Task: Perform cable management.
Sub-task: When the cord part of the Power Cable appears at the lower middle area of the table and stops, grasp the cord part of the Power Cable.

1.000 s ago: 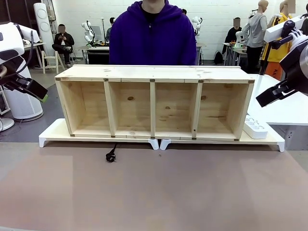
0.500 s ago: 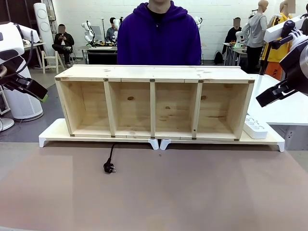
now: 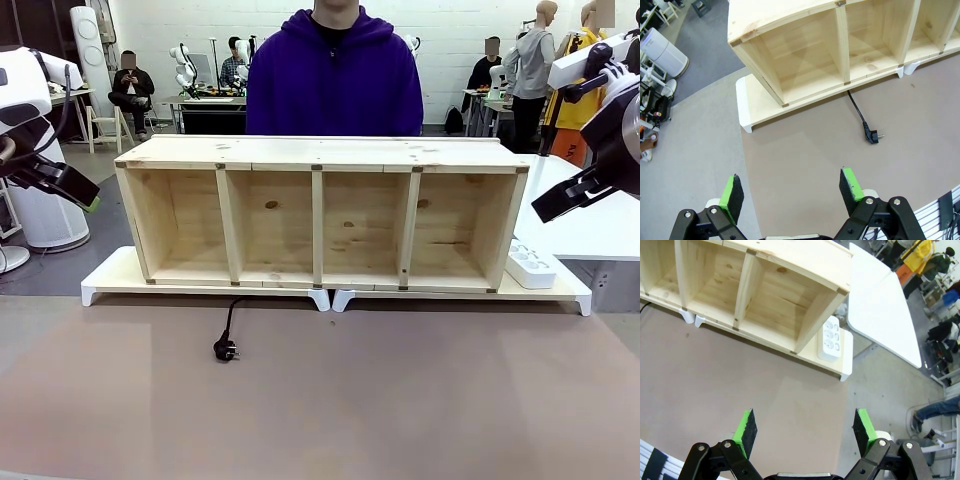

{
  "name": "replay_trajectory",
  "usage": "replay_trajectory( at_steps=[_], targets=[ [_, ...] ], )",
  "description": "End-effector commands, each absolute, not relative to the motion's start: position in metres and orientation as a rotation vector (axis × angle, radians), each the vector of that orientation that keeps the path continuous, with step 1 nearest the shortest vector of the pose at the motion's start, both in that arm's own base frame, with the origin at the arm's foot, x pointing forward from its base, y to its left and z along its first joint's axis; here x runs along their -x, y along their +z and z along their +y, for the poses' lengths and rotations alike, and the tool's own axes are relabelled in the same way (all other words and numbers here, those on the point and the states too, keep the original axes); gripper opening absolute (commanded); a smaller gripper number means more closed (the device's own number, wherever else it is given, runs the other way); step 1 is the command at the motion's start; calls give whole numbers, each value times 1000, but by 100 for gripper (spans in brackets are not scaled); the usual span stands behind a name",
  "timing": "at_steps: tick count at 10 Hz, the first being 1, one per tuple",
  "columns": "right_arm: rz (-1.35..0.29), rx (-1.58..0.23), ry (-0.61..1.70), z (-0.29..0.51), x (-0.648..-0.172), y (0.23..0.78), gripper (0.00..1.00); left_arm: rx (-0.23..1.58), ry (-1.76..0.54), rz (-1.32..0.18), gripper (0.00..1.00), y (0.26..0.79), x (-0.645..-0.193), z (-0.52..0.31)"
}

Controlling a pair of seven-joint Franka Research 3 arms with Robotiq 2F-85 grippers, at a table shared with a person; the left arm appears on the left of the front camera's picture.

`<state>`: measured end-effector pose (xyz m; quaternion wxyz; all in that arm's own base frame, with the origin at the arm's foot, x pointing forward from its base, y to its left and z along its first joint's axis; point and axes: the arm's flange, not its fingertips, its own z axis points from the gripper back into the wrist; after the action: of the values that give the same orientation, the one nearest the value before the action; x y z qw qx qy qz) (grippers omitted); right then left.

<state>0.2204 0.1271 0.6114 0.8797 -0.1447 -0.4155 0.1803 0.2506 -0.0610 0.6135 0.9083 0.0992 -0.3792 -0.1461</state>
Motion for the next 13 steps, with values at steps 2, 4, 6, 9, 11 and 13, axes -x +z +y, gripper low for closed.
replay_trajectory(
  at_steps=[2,4,6,9,11,13],
  targets=[
    [-874,303,374,127,-224,611,100,-220,-293,-782,100,613,-251,-61],
    [-874,303,374,127,-224,611,100,-220,-293,-782,100,613,-251,-61],
    [-855,264,414,143,-228,607,100,-220,-293,-782,100,613,-251,-61],
    [-822,161,443,211,-263,584,100,-220,-293,-782,100,613,-251,-61],
    [-765,168,373,256,-285,568,100,-220,-293,-782,100,613,-251,-61],
    [-742,143,210,302,-304,554,100,-220,-293,-782,100,613,-251,-61]
  ],
)
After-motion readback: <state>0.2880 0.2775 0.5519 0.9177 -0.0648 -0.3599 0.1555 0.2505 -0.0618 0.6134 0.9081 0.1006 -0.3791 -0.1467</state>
